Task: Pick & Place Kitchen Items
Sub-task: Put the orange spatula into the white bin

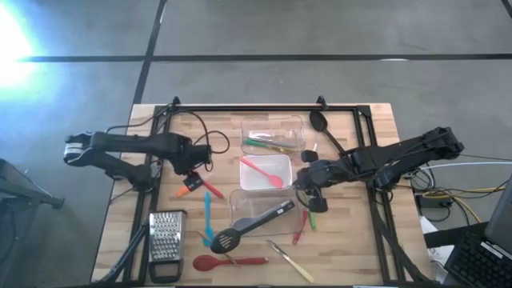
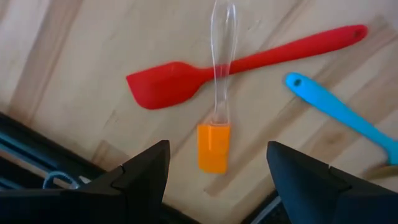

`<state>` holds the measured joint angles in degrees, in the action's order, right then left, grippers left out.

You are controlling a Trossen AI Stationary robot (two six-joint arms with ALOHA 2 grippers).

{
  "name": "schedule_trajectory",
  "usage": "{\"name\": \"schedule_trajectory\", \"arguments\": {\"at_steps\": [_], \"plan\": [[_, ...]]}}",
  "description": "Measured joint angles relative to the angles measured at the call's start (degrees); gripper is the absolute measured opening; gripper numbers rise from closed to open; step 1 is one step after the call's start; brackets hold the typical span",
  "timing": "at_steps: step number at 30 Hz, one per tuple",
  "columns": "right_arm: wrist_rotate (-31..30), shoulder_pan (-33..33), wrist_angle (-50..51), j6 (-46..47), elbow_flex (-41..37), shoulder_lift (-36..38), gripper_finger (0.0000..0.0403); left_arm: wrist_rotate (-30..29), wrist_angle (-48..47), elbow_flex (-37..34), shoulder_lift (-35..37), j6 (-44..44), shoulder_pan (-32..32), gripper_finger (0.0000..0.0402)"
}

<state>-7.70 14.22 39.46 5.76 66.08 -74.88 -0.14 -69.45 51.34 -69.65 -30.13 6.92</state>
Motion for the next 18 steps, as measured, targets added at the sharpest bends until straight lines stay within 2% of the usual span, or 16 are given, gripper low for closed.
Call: {"name": "schedule_trajectory", "arguments": {"at_steps": [8, 18], "plan": [[0.02, 0.00, -0.56, -0.12, -0.02, -0.12, 0.0053, 0.22, 4.14, -3.64, -4.58, 1.57, 0.00, 0.0272], [0.02, 0.02, -0.65, -0.39, -0.02, -0.12, 0.0057, 1.11, 11.48, -7.56, -5.92, 2.93, -0.15, 0.0272]]}}
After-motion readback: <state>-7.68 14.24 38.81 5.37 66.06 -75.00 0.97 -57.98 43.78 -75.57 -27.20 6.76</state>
